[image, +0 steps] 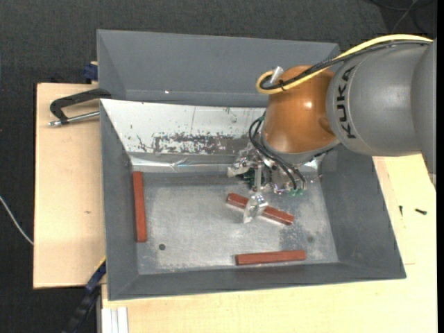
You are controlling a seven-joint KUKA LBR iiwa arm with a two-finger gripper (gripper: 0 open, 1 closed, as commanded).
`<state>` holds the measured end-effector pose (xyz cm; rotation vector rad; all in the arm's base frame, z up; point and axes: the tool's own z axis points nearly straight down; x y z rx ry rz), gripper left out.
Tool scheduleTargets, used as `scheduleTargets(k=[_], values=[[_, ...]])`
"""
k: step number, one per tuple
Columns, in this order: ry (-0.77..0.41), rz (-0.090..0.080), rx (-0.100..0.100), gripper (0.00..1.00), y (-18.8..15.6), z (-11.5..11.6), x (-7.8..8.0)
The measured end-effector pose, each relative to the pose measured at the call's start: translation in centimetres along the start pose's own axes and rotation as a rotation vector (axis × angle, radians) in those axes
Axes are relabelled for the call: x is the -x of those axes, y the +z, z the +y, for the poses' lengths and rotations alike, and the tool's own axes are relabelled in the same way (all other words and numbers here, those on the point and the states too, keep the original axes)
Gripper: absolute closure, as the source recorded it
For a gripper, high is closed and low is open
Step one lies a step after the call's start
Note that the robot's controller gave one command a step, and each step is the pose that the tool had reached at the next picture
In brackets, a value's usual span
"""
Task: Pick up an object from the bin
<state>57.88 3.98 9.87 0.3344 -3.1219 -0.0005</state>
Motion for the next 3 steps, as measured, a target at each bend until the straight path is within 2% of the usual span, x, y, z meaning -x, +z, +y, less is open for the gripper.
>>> scheduleTargets(k=[1,2,3], values=[[-0.270,-0.002,0.001,1.00,1.5,0.4,-1.9],[-0.270,-0.002,0.001,1.00,1.5,0.4,-1.9],[-0.342,-0.008,-0.001,1.00,-11.1,0.1,-0.5]])
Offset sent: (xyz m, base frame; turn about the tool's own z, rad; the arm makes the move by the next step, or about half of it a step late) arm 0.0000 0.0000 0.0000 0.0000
